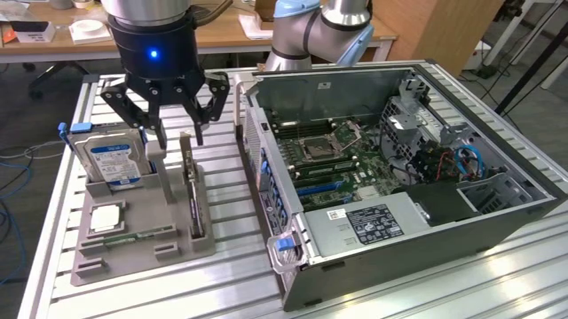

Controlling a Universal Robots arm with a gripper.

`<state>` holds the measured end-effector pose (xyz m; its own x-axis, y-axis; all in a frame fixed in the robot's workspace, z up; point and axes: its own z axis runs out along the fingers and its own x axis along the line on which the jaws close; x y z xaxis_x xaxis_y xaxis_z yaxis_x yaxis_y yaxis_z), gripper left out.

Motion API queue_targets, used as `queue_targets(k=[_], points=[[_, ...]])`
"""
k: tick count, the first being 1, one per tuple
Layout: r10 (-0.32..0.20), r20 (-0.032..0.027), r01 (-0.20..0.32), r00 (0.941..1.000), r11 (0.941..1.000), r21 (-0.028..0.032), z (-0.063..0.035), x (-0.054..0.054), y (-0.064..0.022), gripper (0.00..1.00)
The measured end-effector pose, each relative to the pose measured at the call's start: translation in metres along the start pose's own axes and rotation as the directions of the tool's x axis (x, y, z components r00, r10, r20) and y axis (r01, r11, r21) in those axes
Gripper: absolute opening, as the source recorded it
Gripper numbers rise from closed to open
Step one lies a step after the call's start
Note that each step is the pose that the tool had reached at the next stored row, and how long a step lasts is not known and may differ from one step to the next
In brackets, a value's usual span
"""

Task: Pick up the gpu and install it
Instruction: 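Pick up the gpu and move the gpu toward the slot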

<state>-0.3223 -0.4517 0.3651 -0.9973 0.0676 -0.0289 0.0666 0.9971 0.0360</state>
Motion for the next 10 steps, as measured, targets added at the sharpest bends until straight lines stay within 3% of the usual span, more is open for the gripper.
queue_targets(k=[10], points=[[0.0, 0.0001, 0.0, 1.0, 1.0, 0.0028, 0.0051, 0.0001, -0.0002, 0.53]])
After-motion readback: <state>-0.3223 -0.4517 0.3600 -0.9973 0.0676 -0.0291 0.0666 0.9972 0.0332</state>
